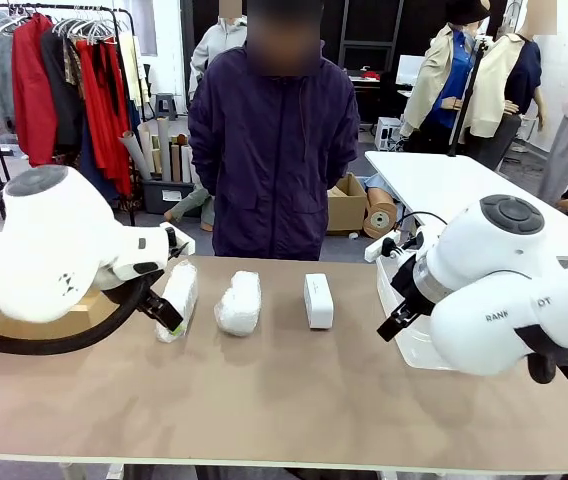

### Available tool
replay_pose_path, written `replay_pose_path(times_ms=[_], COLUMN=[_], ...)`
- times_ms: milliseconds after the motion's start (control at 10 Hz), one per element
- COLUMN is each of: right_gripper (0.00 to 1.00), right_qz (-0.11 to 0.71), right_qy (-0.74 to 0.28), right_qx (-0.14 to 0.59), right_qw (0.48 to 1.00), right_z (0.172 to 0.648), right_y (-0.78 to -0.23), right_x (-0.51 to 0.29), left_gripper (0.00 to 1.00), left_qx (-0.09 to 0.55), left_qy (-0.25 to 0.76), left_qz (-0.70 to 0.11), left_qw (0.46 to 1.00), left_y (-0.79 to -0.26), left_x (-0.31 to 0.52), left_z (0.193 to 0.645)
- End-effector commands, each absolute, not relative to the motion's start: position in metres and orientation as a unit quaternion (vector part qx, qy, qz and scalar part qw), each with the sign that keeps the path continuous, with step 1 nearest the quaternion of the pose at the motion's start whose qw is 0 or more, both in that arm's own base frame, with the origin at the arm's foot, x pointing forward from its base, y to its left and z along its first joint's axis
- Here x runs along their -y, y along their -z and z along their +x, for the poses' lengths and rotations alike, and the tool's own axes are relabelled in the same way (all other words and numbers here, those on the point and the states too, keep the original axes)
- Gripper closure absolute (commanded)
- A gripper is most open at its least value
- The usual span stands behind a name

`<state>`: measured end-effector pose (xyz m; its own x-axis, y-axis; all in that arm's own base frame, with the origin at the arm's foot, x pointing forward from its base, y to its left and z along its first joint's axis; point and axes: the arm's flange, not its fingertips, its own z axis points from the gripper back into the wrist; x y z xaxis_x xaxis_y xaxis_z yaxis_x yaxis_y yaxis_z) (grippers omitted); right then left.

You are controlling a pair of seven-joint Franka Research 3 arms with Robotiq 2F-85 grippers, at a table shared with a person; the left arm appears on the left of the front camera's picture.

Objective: Separate and place wrapped and unwrapped clocks.
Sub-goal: Pick up the Digital clock indicated by the person.

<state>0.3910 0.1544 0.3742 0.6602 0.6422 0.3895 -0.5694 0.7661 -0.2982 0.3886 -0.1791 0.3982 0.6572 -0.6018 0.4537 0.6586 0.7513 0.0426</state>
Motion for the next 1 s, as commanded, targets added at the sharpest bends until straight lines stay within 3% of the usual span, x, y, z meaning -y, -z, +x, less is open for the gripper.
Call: replay_pose_path(times_ms=[0,300,400,900], right_gripper=[0.0,0.0,0.0,0.0], right_qz=[-0.142,-0.153,-0.153,-0.153], right_qy=[-0.323,-0.311,-0.331,-0.331], right_qx=[0.224,0.187,0.205,0.205], right_qw=[0.909,0.919,0.908,0.908], right_z=[0.361,0.338,0.359,0.359], right_y=[-0.378,-0.387,-0.387,-0.387], right_x=[-0.18,-0.193,-0.18,-0.18], left_gripper=[0.0,0.0,0.0,0.0], left_qx=[0.206,0.199,0.207,0.207], left_qy=[0.383,0.411,0.401,0.401], left_qz=[-0.121,-0.134,-0.13,-0.13], left_qw=[0.892,0.88,0.883,0.883], left_y=[-0.438,-0.46,-0.459,-0.459], left_x=[0.157,0.159,0.172,0.172], left_z=[0.397,0.405,0.39,0.39])
